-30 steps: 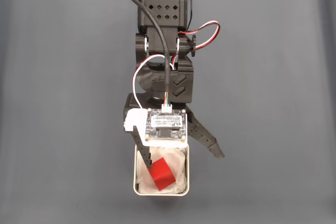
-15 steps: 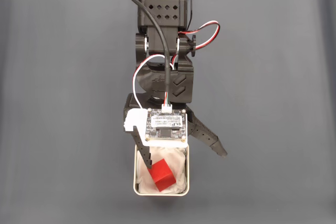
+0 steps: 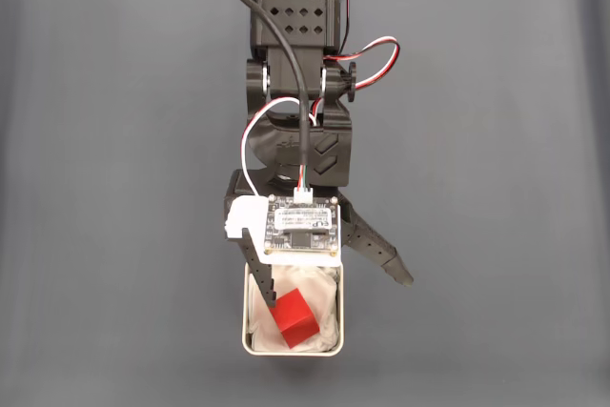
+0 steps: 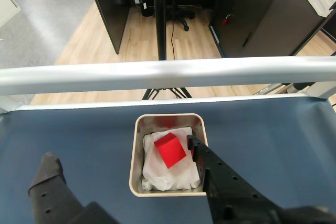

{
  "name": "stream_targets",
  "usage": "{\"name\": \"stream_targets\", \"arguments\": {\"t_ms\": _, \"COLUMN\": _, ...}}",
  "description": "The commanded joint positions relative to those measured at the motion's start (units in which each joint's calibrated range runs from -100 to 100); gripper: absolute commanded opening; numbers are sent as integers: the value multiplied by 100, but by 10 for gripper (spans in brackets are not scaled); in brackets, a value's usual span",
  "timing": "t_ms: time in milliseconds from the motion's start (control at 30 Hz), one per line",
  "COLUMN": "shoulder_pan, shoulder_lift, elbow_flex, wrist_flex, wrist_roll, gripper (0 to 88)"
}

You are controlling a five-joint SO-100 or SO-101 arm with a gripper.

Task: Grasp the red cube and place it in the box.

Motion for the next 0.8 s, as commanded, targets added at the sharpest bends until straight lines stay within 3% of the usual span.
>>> {"name": "stream_targets", "arguments": {"t_ms": 0, "shoulder_pan": 33, "shoulder_lift": -419, "elbow_flex": -23, "wrist_flex": -112, "wrist_roll": -49, "gripper": 522}}
{"name": "stream_targets", "arguments": {"t_ms": 133, "shoulder_pan": 26, "shoulder_lift": -445, "elbow_flex": -23, "wrist_flex": -95, "wrist_roll": -44, "gripper": 446}}
{"name": "stream_targets", "arguments": {"t_ms": 267, "shoulder_pan": -24, "shoulder_lift": -593, "elbow_flex": -160, "wrist_flex": -79, "wrist_roll": -10, "gripper": 123}}
{"name": "stream_targets", "arguments": {"t_ms": 333, "shoulder_pan": -74, "shoulder_lift": -697, "elbow_flex": -506, "wrist_flex": 134, "wrist_roll": 0, "gripper": 2}}
{"name": "stream_targets", "arguments": {"t_ms": 567, "shoulder_pan": -308, "shoulder_lift": -1624, "elbow_flex": -990, "wrist_flex": 700, "wrist_roll": 20, "gripper": 0}}
{"name": "stream_targets", "arguments": {"t_ms": 767, "shoulder_pan": -472, "shoulder_lift": -3860, "elbow_flex": 1838, "wrist_flex": 823, "wrist_roll": 68, "gripper": 0}}
